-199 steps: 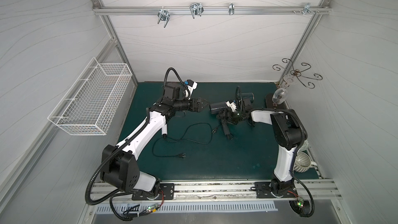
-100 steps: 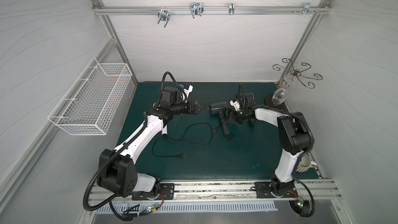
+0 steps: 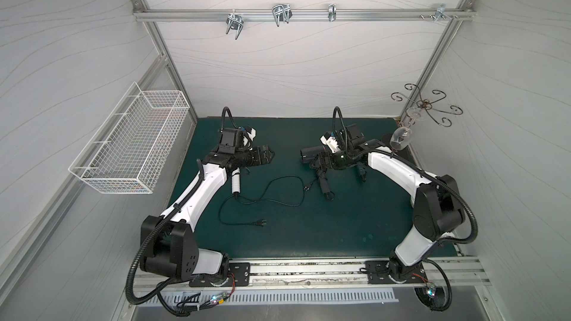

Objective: Wrap the cord around the hair dryer
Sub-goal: Place the hair dryer at the center of the board, then pick up the hair dryer from the center of the board.

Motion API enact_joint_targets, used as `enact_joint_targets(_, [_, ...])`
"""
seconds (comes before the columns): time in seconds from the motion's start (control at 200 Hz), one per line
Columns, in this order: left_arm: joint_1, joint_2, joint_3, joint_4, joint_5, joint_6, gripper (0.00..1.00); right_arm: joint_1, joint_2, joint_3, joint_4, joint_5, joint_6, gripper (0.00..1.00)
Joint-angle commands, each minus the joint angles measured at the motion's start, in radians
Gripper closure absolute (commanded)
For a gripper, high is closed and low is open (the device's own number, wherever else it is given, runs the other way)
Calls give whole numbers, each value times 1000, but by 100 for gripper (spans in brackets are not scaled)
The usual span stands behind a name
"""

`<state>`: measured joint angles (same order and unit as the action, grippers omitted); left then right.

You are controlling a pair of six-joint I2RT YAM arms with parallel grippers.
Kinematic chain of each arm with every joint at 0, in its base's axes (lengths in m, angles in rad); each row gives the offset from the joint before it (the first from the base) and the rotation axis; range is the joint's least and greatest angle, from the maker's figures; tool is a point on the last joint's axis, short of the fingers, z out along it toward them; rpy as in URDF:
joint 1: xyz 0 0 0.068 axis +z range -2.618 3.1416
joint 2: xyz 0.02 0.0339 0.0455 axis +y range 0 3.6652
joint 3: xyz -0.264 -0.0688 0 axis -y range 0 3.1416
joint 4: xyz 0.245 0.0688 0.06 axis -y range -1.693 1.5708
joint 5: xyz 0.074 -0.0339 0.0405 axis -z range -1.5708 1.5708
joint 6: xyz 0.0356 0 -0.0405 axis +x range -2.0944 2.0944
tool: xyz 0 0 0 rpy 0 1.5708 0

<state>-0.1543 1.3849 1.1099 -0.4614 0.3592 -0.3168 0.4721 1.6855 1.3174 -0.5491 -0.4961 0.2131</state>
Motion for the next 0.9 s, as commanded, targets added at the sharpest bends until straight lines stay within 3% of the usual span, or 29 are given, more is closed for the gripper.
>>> enact_joint_targets(0.0, [48,23,49,-126,-105,6,2,8,-37,4,-78,3,-53,1])
enact_joint_targets(0.27, [154,94,72,-276,-207,30,2,8,-84,-30,-38,-18,-8,1])
enact_joint_targets(0.49, [194,234,169,-373,-295,67,2,8,-87,-33,-43,-35,-4,1])
enact_joint_targets(0.895, [225,486,365,-418,-381,127,22,7,-116,-62,-47,-40,5,1])
